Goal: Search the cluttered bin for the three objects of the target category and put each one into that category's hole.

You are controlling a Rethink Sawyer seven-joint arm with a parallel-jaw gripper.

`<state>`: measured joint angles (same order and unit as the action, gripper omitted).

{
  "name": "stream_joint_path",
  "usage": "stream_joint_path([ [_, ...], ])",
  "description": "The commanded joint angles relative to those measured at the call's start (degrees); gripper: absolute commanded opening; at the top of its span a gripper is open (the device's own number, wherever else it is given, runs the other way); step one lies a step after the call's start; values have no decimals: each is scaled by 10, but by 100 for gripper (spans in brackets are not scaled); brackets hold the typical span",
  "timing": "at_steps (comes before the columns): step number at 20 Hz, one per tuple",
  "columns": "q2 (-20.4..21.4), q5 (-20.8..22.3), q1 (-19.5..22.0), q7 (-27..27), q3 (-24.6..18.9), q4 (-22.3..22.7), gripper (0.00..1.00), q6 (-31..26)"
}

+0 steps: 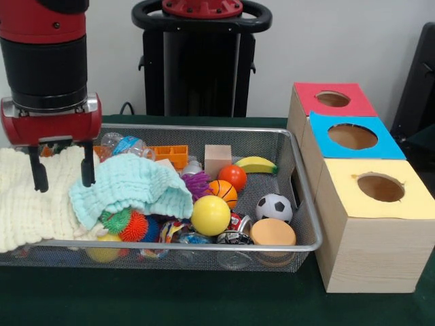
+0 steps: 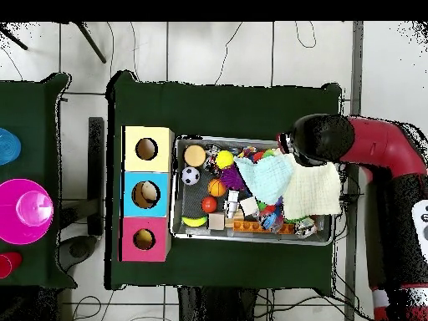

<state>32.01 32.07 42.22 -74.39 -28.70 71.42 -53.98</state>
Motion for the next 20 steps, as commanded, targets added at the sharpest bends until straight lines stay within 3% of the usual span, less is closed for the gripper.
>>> stream_joint_path([
  [1, -52, 34, 18, 129, -26, 34, 100, 35],
  [6, -81, 24, 30, 125, -34, 42, 100, 48],
  [20, -118, 64, 30, 119, -15, 32, 100, 72],
])
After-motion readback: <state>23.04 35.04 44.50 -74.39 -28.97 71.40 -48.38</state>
